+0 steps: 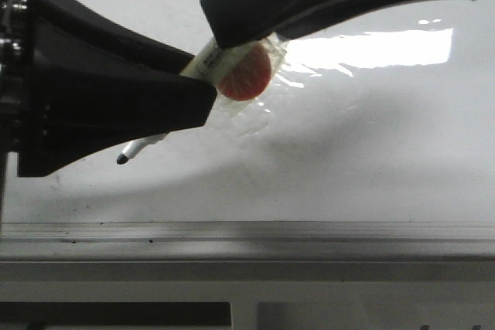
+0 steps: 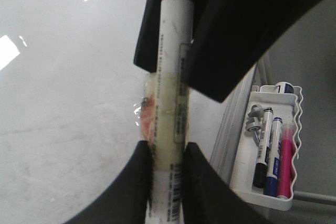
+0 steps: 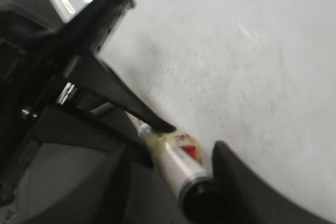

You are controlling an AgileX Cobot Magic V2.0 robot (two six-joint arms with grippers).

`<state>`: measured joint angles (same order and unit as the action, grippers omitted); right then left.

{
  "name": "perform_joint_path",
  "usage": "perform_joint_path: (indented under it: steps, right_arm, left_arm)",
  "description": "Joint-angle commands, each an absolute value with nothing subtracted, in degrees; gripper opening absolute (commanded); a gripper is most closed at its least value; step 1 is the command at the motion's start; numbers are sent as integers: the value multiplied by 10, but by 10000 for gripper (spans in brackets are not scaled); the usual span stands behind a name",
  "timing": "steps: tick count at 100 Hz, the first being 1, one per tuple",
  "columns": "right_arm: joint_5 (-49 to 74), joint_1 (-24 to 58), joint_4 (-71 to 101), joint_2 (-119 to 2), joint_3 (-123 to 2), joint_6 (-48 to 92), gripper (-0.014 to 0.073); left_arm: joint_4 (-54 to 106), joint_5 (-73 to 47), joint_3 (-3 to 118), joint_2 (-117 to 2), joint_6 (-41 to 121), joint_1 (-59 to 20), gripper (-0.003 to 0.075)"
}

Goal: Write number 8 on whiteboard

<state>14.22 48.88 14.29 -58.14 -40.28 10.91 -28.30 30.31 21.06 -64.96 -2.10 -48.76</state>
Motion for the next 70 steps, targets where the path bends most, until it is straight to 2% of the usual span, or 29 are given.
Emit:
perform_joint_path:
  steps: [1, 28, 36, 45, 53, 70]
  right_arm:
    - [97, 491, 150, -581, -429, 95, 239]
    - [116, 491, 162, -580, -429, 95, -65]
    - [127, 491, 162, -580, -429, 95, -71]
    - [127, 491, 162, -580, -429, 95, -71]
    - [131, 491, 162, -580, -429, 95, -71]
    - [168, 487, 164, -580, -453, 95, -71]
  left_arm:
    - [-280, 352, 229, -639, -24, -487, -20]
    - [-280, 354, 229, -639, -24, -487, -19]
    - [-280, 354, 229, -639, -24, -487, 29]
    - [-274, 354, 229, -638, -24, -487, 179]
    - [-258, 344, 229, -632, -27, -487, 269]
    - [-209, 235, 227, -570, -28, -487, 284]
